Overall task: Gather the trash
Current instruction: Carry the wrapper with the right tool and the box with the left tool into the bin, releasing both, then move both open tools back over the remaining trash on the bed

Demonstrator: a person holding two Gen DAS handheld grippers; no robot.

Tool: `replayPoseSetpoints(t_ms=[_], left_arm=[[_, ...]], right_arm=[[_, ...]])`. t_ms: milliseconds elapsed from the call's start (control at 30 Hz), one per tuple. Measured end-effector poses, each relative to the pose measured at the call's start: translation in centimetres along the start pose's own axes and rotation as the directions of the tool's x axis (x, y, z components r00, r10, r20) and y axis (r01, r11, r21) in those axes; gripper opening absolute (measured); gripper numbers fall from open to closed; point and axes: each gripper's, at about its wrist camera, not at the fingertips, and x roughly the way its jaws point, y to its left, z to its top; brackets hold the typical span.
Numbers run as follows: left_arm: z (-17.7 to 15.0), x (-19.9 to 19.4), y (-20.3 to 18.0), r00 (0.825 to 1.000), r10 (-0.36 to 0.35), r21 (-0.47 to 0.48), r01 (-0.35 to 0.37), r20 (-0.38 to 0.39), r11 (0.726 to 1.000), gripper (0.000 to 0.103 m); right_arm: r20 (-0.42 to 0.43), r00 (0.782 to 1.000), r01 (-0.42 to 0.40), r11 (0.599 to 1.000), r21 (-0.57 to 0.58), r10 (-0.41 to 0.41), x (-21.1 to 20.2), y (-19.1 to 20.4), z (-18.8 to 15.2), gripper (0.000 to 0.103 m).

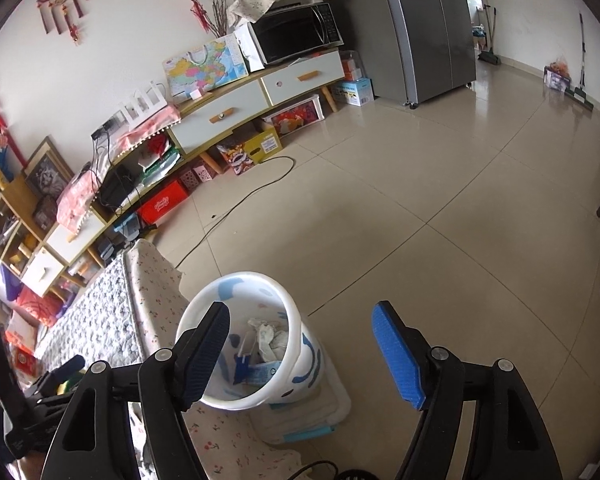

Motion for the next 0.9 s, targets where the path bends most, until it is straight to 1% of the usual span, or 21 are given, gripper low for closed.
replayPoseSetpoints(t_ms=[167,400,567,767,900], left_arm=[[-1.9,-3.0,3.4,0.999,0.036,-0.032,-0.035,0.021,0.999,0.102],[-5.0,-6.8,7.3,0.997,0.081,-0.033,-0.081,0.018,0.996,0.102],[-7.2,-9.2,10.3,0.993,0.112,-0.063,-0.111,0.023,0.992,0.102],[-9.8,-11.6,14.1,0.988,0.149,-0.136,-0.141,0.049,0.981,0.102],[-11.6,-12.7,16.4,0.985,0.171,-0.217,-0.160,0.032,0.963,0.102]], right_arm=[[-0.002,1.000,-0.015,0.999,-0.037,0.015,0.0,2.0,-0.5,0.077],[-0.011,1.000,-0.009,0.994,-0.108,0.008,0.5,5.9,-1.4,0.078],[-0.015,1.000,-0.013,0.988,-0.156,0.011,0.8,8.7,-2.6,0.079],[-0.052,0.999,-0.016,0.978,-0.206,0.006,1.7,12.0,-4.7,0.080],[-0.070,0.998,-0.022,0.968,-0.251,0.005,2.4,14.5,-5.8,0.080]])
